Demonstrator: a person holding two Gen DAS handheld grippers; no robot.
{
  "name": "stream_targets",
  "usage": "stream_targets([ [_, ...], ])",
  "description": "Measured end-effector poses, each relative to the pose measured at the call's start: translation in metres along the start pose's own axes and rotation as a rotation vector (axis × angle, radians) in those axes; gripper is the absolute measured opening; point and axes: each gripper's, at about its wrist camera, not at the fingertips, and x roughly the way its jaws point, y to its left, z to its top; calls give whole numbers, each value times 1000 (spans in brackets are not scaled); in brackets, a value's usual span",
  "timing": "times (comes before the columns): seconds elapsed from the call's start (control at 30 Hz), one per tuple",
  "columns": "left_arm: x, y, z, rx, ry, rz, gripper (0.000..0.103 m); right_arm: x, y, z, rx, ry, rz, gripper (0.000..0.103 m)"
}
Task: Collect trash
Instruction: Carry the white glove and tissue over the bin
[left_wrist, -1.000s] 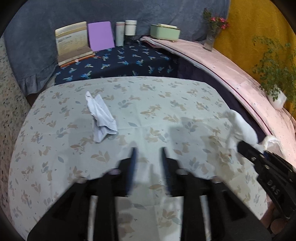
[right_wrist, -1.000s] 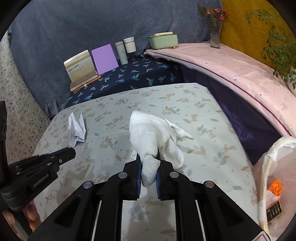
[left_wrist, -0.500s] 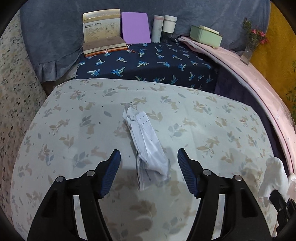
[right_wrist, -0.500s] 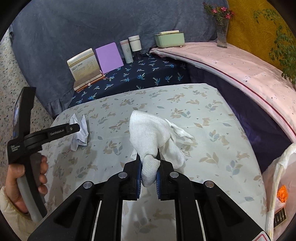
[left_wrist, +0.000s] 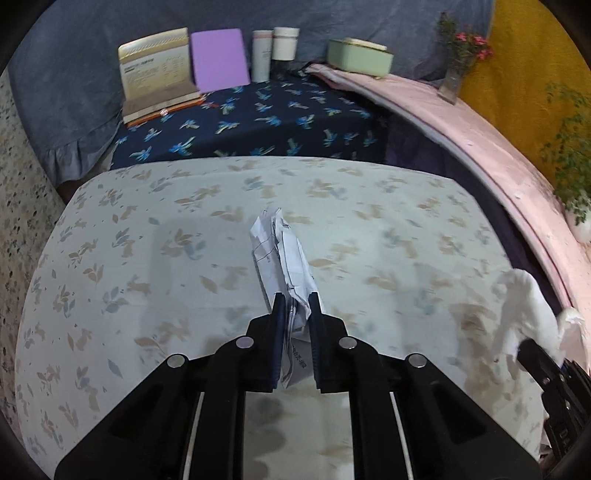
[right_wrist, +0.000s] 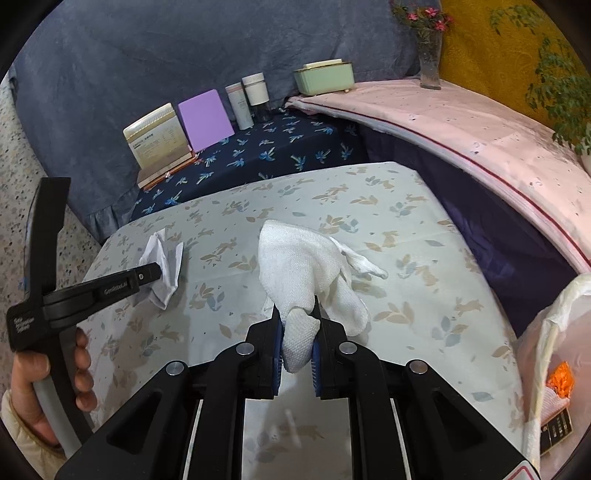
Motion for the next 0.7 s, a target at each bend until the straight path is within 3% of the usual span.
stream_targets([
  [0.33, -49, -100, -24, 125, -32, -104, 12, -62, -47, -5, 62, -80, -41, 11],
  [0.7, -87, -228, -64, 284, -35, -230, 12, -130, -134, -26, 172, -156, -152, 12],
])
